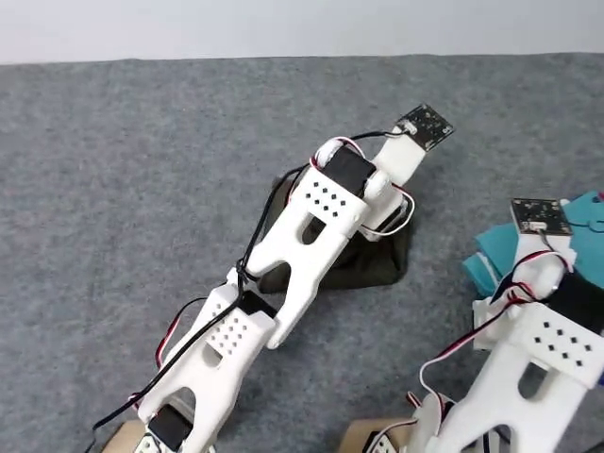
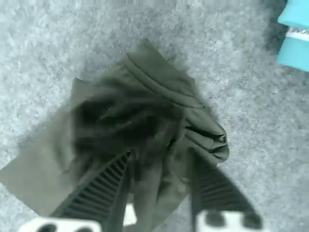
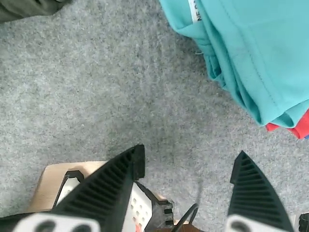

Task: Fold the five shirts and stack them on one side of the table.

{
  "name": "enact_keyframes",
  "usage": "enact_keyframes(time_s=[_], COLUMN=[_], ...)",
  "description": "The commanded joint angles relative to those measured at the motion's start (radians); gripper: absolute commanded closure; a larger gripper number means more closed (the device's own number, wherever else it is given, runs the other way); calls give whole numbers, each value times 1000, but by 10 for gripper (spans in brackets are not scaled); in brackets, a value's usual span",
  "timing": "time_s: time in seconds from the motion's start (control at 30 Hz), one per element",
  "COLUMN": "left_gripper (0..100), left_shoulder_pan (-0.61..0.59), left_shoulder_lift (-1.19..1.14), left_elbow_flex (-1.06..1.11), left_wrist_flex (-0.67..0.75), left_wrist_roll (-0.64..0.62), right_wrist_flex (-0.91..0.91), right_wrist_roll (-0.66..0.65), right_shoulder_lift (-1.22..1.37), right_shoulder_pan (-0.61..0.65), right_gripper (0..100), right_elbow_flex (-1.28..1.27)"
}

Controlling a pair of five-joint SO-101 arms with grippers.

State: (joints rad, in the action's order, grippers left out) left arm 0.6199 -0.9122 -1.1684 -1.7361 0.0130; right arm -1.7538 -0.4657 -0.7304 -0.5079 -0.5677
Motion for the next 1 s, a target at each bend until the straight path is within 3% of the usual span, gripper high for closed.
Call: enact_keyframes(time_s=[0.0,0.17,0.33,0.43,0.67,0.8,0.97], left_gripper=[802,800,804,845,999,997,998], left_shoulder_pan=[0,-80,-239,-348,-535,-592,-652], left_shoulder_lift=[87,206,281,313,416,525,664], left_elbow_flex=[-31,-30,-27,16,285,473,670], left_wrist_flex=[-18,-18,-18,-18,-18,-18,-15], left_wrist_roll=[44,86,87,87,87,87,40], right_wrist_flex=[-27,-30,-28,-25,88,193,351], right_wrist_roll=[-11,-9,9,146,493,528,532], right_shoulder_lift=[-25,-25,-25,-16,-15,-15,-12], right_shoulder_pan=[-5,-5,-4,10,263,407,476], right_gripper=[718,718,718,718,718,718,718], right_elbow_flex=[3,3,5,11,11,11,11])
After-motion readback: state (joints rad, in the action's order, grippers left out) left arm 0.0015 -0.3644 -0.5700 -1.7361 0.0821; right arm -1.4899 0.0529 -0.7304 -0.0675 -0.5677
